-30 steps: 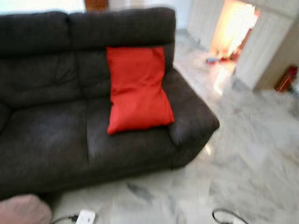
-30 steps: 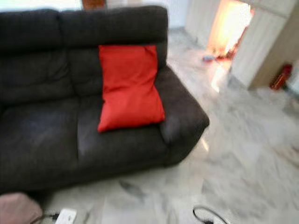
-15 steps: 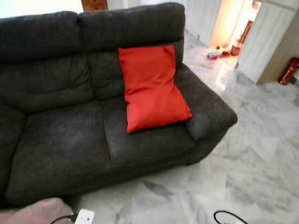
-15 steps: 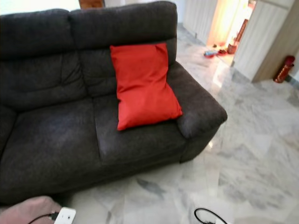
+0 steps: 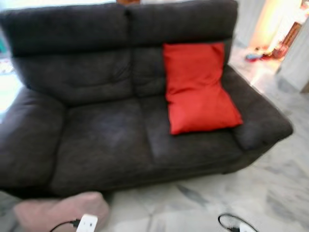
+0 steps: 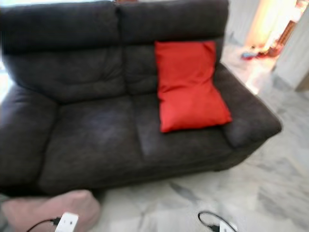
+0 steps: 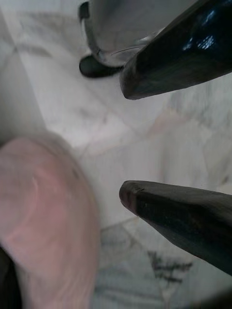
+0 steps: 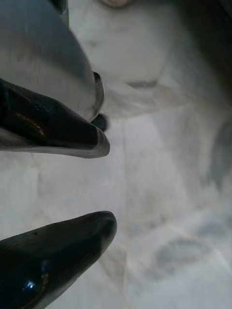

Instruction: Move the pillow to the sofa from floor

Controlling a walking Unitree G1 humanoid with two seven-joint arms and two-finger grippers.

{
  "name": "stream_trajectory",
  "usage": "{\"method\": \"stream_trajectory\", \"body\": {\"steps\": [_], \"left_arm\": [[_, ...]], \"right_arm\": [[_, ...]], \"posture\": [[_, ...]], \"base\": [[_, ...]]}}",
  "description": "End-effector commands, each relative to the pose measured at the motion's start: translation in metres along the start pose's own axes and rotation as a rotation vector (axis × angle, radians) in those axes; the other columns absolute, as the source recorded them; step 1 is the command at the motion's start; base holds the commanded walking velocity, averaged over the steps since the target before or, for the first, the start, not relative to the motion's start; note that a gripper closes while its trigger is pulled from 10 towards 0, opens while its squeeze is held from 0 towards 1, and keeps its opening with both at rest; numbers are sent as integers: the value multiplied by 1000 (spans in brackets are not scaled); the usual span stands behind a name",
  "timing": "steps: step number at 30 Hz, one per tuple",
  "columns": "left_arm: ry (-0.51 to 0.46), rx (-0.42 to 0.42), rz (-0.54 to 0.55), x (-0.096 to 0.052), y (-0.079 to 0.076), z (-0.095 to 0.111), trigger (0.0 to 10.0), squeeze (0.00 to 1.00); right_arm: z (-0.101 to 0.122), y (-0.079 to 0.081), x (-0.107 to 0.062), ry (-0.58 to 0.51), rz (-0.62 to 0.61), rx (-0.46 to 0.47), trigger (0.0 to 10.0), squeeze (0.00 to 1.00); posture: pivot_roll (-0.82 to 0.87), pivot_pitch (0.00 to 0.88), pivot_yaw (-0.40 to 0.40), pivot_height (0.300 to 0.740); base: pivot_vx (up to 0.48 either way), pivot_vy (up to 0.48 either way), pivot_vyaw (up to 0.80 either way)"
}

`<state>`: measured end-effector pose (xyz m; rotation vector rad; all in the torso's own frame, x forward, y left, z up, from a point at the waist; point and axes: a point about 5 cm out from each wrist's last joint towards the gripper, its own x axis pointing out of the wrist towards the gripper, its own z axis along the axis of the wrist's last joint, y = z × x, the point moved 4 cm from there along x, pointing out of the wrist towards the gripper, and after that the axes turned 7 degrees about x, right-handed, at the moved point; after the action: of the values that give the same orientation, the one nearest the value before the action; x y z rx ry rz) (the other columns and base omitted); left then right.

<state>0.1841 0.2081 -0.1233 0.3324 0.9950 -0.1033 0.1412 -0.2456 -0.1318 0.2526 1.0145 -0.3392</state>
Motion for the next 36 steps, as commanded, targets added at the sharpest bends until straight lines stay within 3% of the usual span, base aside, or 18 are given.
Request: {"method": "stream_trajectory", "body": {"steps": [1,18,24,36], "left_arm": [[12,-3,-3,0,-1,-3,10000,0],[11,-2,-2,0,-2,-3,10000,0],[11,-3,0,0,-1,-3,10000,0],[8,4,1,0,-1,-3,10000,0]], "right_arm": [[-13,-4,-3,39,-7,-15,10000,0],[-13,-4,-3,44,0,-38,10000,0],[-14,-4,-3,42,-5,-3,10000,0],[-14,-4,-3,42,-3,-4,10000,0]], "posture": [[-77,101,21,740],[-75,94,20,740],[-73,99,19,740],[-72,105,18,740]], "base": [[0,476,538],[0,468,402],[0,444,462],[0,0,0]]}}
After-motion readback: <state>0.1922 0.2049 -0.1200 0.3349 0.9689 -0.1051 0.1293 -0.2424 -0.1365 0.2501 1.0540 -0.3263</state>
